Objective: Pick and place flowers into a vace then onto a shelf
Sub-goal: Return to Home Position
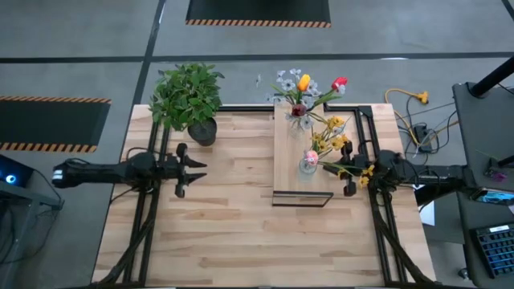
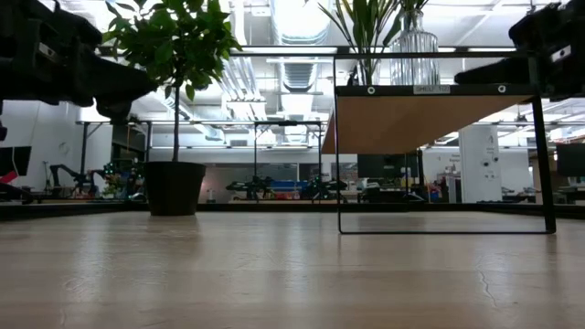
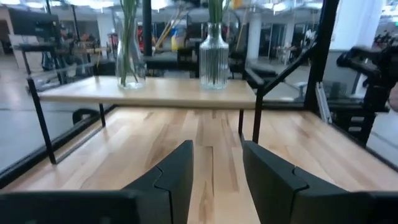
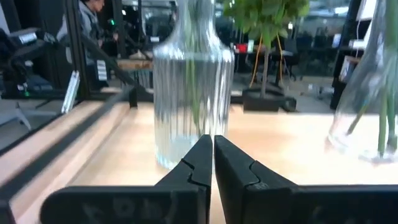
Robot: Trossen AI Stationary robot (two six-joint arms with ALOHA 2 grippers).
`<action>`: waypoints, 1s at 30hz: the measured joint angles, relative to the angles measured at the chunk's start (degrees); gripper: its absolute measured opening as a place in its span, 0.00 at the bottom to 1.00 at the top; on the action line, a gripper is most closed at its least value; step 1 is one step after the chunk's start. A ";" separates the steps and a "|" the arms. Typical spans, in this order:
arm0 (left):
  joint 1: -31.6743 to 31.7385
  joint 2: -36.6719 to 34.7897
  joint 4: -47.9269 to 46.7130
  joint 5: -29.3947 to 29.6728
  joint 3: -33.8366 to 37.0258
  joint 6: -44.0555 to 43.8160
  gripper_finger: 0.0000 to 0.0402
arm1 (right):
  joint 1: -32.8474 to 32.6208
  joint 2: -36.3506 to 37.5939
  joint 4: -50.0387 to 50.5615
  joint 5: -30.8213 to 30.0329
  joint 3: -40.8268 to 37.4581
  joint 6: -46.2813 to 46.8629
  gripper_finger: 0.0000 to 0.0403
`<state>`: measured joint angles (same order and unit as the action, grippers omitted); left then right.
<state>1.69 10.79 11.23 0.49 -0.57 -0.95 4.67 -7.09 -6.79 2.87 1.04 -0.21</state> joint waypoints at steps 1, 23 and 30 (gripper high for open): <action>0.00 -0.94 -1.17 -0.02 0.01 0.03 0.31 | 0.01 -0.03 0.82 -0.11 0.00 0.06 0.02; 0.00 -9.11 -9.88 -0.15 -0.05 0.20 0.31 | 0.00 -0.09 1.92 -0.50 0.00 3.64 0.02; 0.00 -8.47 -9.90 -0.15 -0.01 0.20 0.31 | 0.00 -0.15 1.90 -0.51 0.04 5.86 0.02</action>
